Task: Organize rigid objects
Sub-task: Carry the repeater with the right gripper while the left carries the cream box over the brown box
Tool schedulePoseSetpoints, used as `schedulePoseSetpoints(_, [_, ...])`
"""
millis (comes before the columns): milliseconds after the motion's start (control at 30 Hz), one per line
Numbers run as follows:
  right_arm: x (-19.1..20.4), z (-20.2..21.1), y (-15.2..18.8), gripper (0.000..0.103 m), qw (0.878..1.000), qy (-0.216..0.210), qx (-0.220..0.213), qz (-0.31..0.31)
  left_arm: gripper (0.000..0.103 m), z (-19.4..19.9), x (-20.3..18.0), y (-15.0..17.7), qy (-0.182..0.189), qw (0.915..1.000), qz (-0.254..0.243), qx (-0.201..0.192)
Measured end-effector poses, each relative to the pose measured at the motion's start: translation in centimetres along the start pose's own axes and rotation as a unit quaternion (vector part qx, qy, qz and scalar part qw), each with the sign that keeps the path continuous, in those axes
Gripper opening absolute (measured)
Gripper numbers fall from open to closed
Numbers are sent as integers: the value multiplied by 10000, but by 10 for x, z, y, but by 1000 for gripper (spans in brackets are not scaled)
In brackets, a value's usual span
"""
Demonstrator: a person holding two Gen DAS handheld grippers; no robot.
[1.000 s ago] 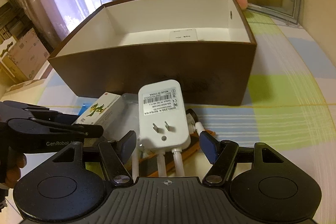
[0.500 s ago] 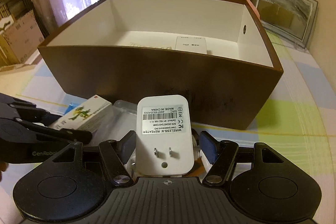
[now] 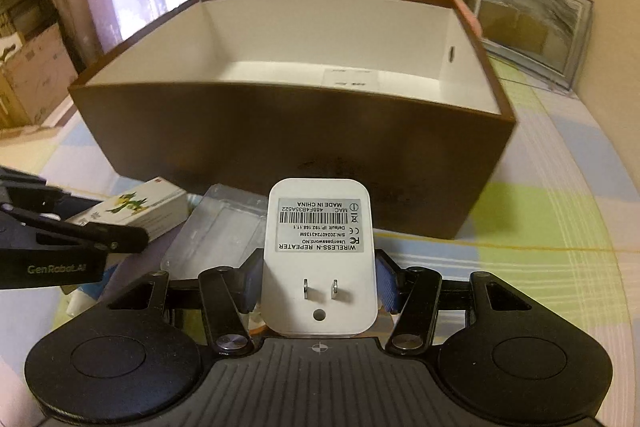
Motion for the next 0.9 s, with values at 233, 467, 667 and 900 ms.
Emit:
schedulePoseSetpoints(233, [-9, 24, -7, 53, 9993, -116, -150, -310, 34, 19, 3, 6, -71, 9999, 58, -111])
schedulePoseSetpoints(467, [-5, 48, -15, 53, 9986, -218, -294, -371, 34, 45, 5, 6, -119, 9993, 129, -333])
schedulePoseSetpoints(667, [1, 67, -27, 53, 9980, -287, -458, -324, 34, 70, 10, 0, -165, 9979, 178, -604])
schedulePoseSetpoints(900, [3, 81, -44, 53, 9972, -328, -625, -265, 34, 93, 18, -17, -242, 9953, 188, -923])
Point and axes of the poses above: each gripper's, at about its wrist camera, not at the fingertips, and z roughly against the way its jaws point, x to its left, y to its underside, the point moved 6 cm from there along -z, roughly the way its jaws point, and after that the axes turned 2 degrees about y, right-handed, at the moved point
